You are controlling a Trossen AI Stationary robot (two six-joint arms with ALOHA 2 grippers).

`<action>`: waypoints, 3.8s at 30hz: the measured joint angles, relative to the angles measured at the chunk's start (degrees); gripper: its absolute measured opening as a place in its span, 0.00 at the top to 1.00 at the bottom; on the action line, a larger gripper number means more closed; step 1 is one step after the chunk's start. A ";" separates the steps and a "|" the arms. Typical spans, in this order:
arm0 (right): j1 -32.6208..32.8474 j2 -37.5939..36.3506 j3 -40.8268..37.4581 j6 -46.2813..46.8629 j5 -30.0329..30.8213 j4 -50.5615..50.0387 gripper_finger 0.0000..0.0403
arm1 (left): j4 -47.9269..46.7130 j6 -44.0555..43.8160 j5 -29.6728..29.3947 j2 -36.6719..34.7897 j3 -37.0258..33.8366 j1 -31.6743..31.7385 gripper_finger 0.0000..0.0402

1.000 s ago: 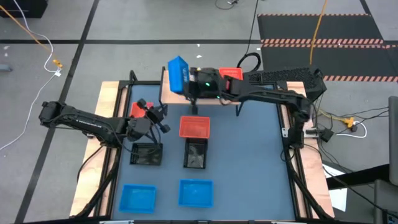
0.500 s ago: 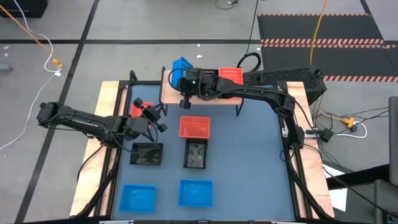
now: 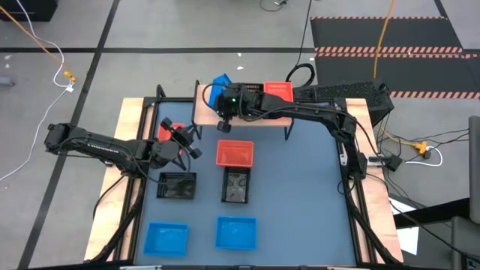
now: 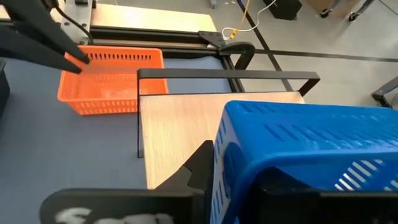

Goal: Stack baskets on shelf by color
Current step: Put the right blue bin on the shelf

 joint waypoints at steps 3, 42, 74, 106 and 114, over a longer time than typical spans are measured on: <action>0.20 0.00 0.00 -1.36 -0.07 -0.03 0.86 | 0.01 0.07 0.00 0.00 -0.01 0.00 0.92; 1.23 -5.05 0.00 -7.76 -0.13 -3.34 0.85 | 0.65 -1.35 0.79 0.04 0.01 0.04 0.92; 0.65 -6.37 -2.04 -30.68 7.79 6.48 0.56 | 0.15 -2.03 0.76 0.07 -0.01 0.17 0.92; -7.08 -3.23 -7.26 -14.73 -19.67 5.42 0.55 | 1.76 -2.08 2.36 0.07 -0.02 3.92 0.92; -7.16 -3.21 -8.72 -13.34 -19.62 5.19 0.57 | 1.68 -2.14 2.36 0.07 -0.01 3.91 0.92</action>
